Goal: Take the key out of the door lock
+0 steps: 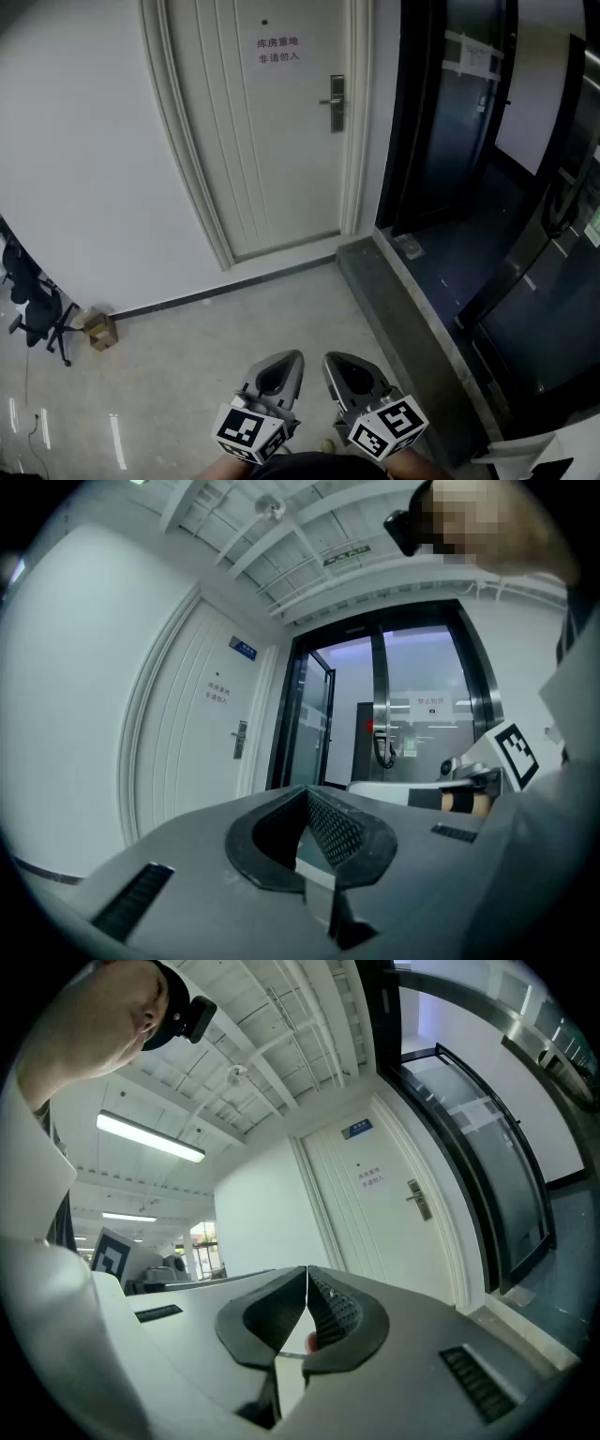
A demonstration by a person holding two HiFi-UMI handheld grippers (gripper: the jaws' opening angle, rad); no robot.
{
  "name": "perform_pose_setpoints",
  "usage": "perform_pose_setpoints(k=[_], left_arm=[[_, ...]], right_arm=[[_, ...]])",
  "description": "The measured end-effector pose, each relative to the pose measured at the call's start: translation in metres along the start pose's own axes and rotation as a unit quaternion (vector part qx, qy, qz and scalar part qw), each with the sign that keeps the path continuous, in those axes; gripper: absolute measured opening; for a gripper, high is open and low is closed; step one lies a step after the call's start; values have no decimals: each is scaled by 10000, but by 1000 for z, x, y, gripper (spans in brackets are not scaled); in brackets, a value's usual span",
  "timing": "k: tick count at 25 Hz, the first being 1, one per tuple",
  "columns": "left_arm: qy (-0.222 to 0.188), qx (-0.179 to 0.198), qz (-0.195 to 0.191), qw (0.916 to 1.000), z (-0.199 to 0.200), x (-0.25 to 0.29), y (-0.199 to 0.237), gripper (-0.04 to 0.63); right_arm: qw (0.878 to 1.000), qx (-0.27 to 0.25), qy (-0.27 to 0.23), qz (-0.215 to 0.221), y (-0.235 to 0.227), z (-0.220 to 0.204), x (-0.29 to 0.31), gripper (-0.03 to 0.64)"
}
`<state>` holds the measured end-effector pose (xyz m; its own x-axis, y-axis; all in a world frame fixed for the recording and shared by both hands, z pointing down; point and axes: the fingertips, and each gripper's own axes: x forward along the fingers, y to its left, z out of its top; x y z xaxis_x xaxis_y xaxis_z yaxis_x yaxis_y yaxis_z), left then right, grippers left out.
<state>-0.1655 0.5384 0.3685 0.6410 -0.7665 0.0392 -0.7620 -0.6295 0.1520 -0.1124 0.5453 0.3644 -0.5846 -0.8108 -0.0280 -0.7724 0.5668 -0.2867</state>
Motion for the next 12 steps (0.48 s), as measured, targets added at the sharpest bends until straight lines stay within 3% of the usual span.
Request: perform_pose_setpoints(k=[12], left_arm=[[15, -1, -158, 9999, 12, 54, -9, 5]], right_arm=[[9996, -23, -185, -232, -51, 22, -2, 15]])
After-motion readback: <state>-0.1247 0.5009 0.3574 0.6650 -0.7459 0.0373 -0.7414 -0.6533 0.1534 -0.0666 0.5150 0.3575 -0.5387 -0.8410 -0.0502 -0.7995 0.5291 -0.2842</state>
